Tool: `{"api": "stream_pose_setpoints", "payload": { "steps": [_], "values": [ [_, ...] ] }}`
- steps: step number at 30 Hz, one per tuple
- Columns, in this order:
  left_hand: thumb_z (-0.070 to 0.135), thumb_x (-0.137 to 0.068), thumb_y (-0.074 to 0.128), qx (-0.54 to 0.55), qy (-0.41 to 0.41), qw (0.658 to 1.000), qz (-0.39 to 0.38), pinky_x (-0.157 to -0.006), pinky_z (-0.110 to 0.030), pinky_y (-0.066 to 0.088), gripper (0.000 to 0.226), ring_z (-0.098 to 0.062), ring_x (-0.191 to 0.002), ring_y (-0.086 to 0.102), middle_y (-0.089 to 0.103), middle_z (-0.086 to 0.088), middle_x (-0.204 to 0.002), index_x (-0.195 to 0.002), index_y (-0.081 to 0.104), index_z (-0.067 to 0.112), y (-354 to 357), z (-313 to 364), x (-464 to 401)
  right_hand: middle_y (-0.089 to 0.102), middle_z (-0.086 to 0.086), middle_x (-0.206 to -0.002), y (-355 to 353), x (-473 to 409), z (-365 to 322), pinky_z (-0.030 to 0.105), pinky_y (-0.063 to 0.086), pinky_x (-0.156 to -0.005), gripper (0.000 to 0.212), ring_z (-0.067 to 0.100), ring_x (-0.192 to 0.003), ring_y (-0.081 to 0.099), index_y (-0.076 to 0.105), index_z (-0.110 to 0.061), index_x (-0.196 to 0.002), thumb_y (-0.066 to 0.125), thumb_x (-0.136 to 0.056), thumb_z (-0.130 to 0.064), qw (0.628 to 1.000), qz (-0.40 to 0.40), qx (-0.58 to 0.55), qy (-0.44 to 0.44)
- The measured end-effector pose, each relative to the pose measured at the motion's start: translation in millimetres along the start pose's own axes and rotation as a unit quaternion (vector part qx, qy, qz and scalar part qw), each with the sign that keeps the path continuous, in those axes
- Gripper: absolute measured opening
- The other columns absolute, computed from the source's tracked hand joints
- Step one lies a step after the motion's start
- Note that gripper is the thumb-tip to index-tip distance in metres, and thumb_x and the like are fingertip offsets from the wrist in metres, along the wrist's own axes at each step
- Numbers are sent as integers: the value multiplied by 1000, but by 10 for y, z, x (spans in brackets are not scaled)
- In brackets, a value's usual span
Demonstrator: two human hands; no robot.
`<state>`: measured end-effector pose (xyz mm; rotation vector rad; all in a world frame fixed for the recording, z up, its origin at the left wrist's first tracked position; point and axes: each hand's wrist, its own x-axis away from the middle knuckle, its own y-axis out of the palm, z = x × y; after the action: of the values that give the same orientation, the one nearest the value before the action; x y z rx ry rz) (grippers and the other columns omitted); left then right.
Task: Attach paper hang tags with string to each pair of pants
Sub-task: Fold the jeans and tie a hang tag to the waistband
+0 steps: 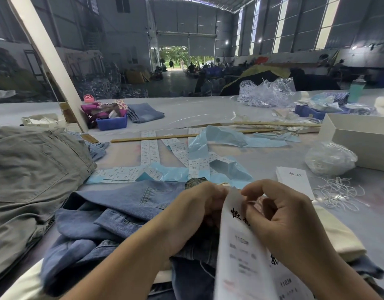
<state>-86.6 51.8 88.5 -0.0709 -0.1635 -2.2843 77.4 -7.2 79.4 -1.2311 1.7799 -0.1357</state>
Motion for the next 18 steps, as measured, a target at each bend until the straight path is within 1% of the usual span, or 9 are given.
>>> {"api": "stream_pose_setpoints", "payload": {
  "steps": [2, 4, 5, 7, 9, 10, 14, 16, 18],
  "values": [
    [19, -75, 45, -8, 9, 1000, -16, -77, -39, 41, 40, -30, -81, 52, 63, -17, -92, -102, 69, 2, -34, 14, -5, 53, -36, -60, 5, -1, 6, 2, 33, -51, 30, -10, -56, 53, 67, -25, -78, 77, -74, 3, 1000, 1, -6, 7],
    [6, -70, 47, -11, 2, 1000, -26, -68, -29, 48, 39, -23, -72, 58, 65, -15, -87, -101, 69, -1, -69, 40, -17, 53, -33, -58, 1, -1, -4, 3, 32, -48, 31, -3, -52, 52, 66, -28, -78, 76, -75, 2, 1000, 6, -18, 8],
    [2, -72, 50, -8, 1, 999, -34, -68, -26, 51, 35, -21, -72, 61, 66, -15, -88, -101, 70, 1, -86, 43, -26, 53, -31, -57, -4, -2, -14, 4, 30, -47, 32, 0, -49, 50, 65, -30, -78, 76, -76, 0, 1000, 8, -26, 8],
    [-2, -80, 59, -3, 12, 999, -43, -71, -26, 55, 26, -20, -74, 66, 70, -14, -90, -102, 72, 4, -95, 45, -36, 52, -29, -55, -15, -6, -35, 4, 29, -45, 30, 2, -47, 49, 63, -32, -78, 77, -78, -6, 999, 8, -35, 10],
    [-9, -86, 61, 2, 26, 999, -40, -69, -25, 56, 23, -18, -73, 69, 72, -13, -90, -106, 70, 0, -85, 45, -38, 52, -28, -55, -15, -12, -49, 5, 30, -45, 26, 3, -48, 49, 63, -32, -77, 77, -79, -10, 999, 5, -37, 13],
    [-10, -88, 59, -1, 33, 999, -36, -67, -24, 56, 23, -17, -72, 70, 72, -12, -89, -105, 70, 0, -74, 45, -39, 52, -28, -55, -13, -13, -53, 5, 31, -45, 25, 3, -48, 49, 63, -32, -77, 77, -80, -11, 999, 4, -38, 16],
    [-11, -87, 60, -9, 47, 998, -34, -60, -23, 55, 19, -16, -65, 69, 71, -11, -80, -91, 67, 7, -25, 79, -4, 55, -29, -61, -16, -12, -82, 6, 35, -47, 26, 0, -55, 54, 61, -36, -78, 79, -79, -17, 999, 4, -34, 22],
    [-9, -87, 62, -11, 56, 998, -26, -61, -23, 55, 17, -17, -66, 70, 72, -11, -80, -90, 66, 7, -12, 90, 15, 57, -28, -64, -24, -20, -90, 7, 37, -48, 24, 0, -57, 56, 63, -35, -79, 80, -78, -19, 999, 4, -29, 28],
    [-8, -86, 64, -17, 65, 998, -16, -62, -24, 56, 15, -17, -69, 70, 73, -11, -82, -93, 67, 5, -2, 88, 29, 56, -30, -62, -35, -31, -98, 5, 34, -46, 19, -2, -55, 54, 65, -31, -80, 80, -78, -20, 999, 5, -23, 29]
  ]
}}
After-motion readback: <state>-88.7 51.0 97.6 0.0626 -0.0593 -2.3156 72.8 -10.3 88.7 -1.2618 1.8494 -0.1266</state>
